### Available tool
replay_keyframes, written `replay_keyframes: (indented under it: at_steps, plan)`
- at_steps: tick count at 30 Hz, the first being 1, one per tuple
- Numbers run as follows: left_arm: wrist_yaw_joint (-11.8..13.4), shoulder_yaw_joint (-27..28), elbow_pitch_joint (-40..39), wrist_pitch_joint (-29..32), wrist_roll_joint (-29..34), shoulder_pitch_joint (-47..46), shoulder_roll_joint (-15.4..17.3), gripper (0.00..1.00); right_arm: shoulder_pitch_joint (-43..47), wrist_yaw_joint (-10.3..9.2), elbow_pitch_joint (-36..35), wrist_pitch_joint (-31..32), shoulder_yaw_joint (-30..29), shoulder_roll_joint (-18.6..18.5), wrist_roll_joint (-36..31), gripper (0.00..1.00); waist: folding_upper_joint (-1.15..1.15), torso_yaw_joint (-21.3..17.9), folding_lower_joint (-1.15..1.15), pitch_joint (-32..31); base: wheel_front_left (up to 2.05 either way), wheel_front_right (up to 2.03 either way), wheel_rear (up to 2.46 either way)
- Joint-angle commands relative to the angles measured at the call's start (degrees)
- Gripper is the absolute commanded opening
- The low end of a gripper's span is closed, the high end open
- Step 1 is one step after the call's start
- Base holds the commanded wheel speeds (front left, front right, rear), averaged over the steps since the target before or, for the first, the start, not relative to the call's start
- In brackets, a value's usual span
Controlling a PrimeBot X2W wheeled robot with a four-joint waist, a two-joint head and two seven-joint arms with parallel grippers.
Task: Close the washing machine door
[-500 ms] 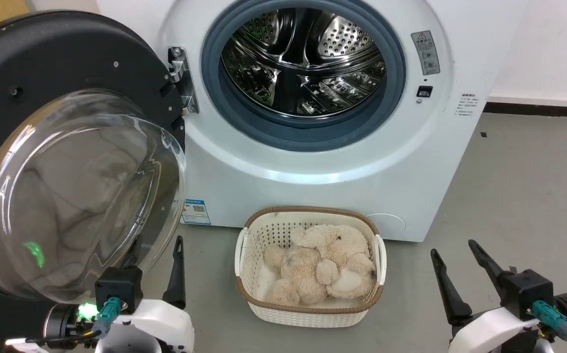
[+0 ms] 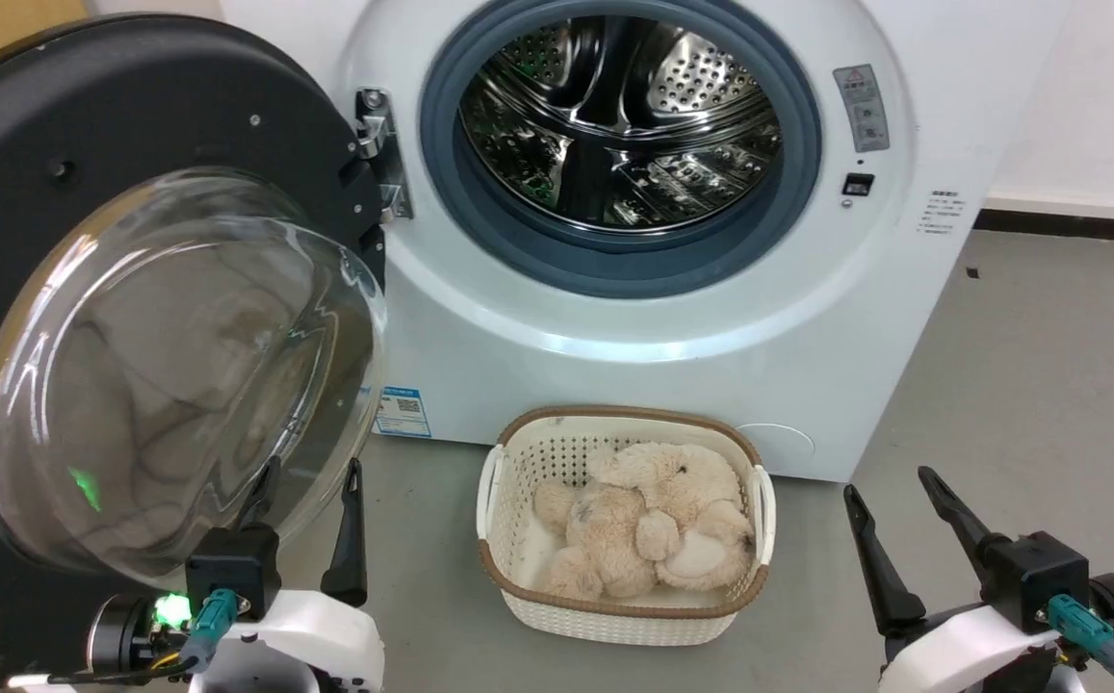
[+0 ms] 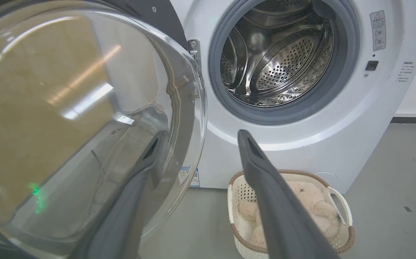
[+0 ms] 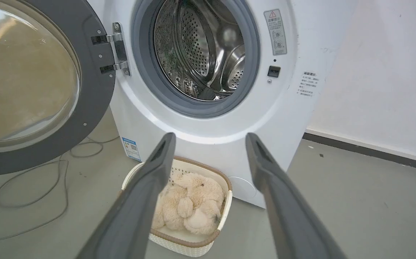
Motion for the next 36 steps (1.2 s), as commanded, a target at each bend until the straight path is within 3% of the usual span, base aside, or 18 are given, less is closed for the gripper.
replay_keyframes:
  at_steps: [1, 36]
  plan:
    - [0.4, 0.1, 0.0, -0.8, -0.2, 0.3, 0.0, 1.0, 0.0, 0.01, -0.2, -0.7, 0.2, 0.1, 0.4, 1.0, 0.0, 0.6, 0.0, 0.0, 0.0, 0.0, 0.0]
    - [2.2, 1.0, -2.1, -4.8, -1.1, 2.0, 0.1, 1.0, -2.0, 0.02, 0.7, -4.8, 3.7, 0.1, 0.7, 1.0, 0.0, 11.6, 0.0, 0.3, 0.0, 0.0, 0.0]
